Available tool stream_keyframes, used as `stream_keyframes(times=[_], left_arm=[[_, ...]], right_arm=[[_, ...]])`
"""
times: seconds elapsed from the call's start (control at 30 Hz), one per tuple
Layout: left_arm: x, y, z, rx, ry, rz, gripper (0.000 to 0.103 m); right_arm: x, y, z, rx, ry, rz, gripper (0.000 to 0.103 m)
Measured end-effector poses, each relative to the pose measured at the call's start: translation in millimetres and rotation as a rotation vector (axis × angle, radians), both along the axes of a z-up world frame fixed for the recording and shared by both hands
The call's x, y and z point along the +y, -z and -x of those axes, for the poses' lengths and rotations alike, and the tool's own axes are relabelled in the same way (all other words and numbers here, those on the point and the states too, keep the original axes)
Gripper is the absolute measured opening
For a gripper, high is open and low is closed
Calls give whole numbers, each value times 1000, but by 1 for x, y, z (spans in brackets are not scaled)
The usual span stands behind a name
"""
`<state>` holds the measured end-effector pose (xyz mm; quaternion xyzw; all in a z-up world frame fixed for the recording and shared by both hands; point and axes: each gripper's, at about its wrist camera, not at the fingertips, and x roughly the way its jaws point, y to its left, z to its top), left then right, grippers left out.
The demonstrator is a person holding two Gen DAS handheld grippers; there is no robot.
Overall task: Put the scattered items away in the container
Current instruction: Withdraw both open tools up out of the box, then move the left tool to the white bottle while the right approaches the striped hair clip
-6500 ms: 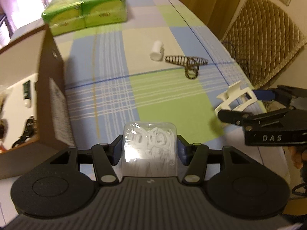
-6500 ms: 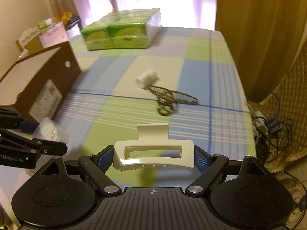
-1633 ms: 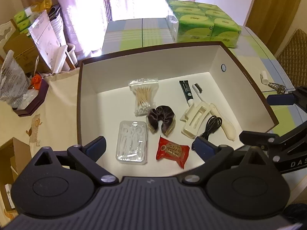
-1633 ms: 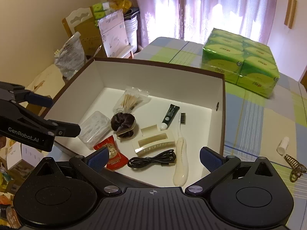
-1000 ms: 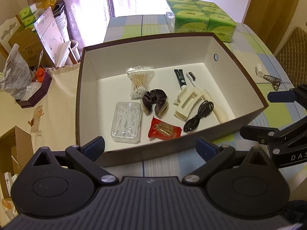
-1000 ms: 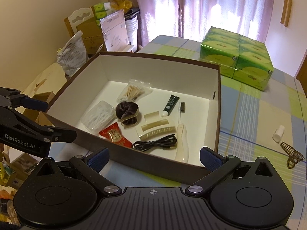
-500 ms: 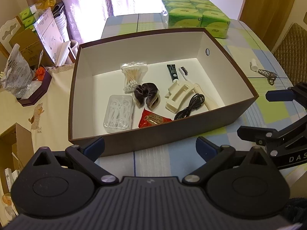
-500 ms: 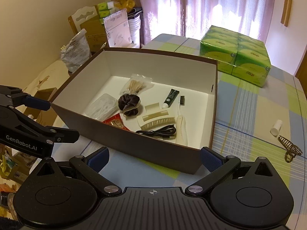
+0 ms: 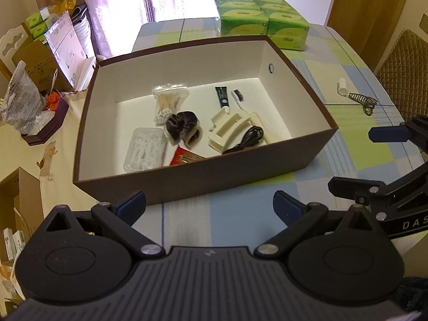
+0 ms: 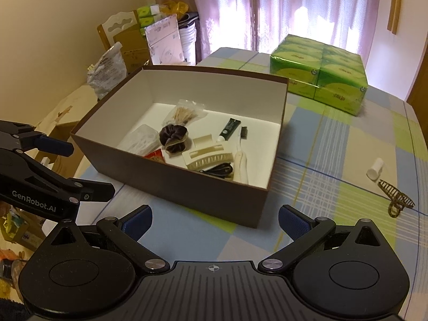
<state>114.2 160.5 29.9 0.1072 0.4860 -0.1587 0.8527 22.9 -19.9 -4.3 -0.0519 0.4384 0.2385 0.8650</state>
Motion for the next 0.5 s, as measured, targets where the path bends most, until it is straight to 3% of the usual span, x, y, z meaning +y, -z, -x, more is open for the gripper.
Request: stream_keyframes(times=[0.5], left_arm=[[-51, 1, 20, 8, 12, 5, 100]], right_arm=[[-51, 2, 8, 9, 24, -5, 103]])
